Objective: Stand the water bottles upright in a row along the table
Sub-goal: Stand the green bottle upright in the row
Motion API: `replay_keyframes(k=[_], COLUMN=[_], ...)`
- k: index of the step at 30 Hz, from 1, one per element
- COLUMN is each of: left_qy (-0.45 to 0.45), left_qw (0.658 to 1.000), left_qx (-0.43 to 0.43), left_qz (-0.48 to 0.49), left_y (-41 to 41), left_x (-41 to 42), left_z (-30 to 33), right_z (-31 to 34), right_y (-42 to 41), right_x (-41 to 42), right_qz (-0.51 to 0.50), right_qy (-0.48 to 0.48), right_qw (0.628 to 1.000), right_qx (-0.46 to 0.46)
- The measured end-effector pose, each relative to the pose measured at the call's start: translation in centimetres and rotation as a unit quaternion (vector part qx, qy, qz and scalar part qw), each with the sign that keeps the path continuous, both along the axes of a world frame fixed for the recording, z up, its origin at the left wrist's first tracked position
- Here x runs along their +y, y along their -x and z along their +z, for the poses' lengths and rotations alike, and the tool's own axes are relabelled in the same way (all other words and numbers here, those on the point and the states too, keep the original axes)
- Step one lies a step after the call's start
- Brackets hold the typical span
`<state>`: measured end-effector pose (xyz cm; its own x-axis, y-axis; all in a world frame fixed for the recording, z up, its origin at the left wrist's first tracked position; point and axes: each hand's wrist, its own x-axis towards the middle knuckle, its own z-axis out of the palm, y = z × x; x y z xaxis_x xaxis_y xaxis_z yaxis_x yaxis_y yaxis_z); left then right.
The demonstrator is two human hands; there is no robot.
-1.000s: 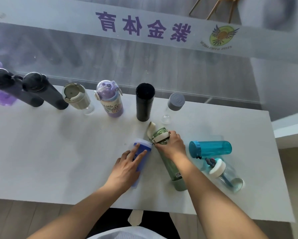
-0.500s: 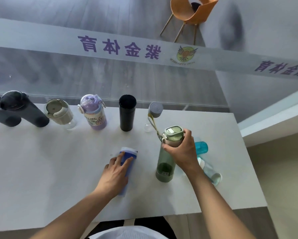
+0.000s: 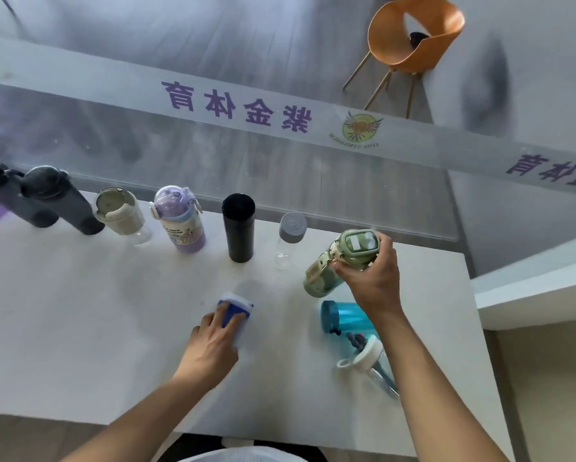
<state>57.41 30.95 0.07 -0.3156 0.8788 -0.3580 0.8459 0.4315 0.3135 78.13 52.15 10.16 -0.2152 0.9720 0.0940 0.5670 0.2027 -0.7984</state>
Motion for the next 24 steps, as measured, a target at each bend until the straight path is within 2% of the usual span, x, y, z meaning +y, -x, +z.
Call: replay_keyframes(k=[11, 18, 24], left_qy=[0.035, 0.045, 0.054], left_qw=[0.995, 0.993, 0.993], left_qx=[0.019, 0.035, 0.038], left_qz=[0.093, 0.106, 0.100], left_y=[-2.3, -3.3, -3.5], left_x=[0.6, 0.8, 0.8], left_z=[-0.7, -1.0, -0.9], right_z=[-1.8, -1.9, -2.2], right_y=[-0.8, -0.8, -0.7], right_x=[5.8, 6.5, 5.8], right_qz=[0.050, 0.071, 0.044], right_qy=[0.000, -0.009, -0.015], right_qw=[0.998, 0.997, 0.997], right_qx=[-0.042, -0.040, -0.055])
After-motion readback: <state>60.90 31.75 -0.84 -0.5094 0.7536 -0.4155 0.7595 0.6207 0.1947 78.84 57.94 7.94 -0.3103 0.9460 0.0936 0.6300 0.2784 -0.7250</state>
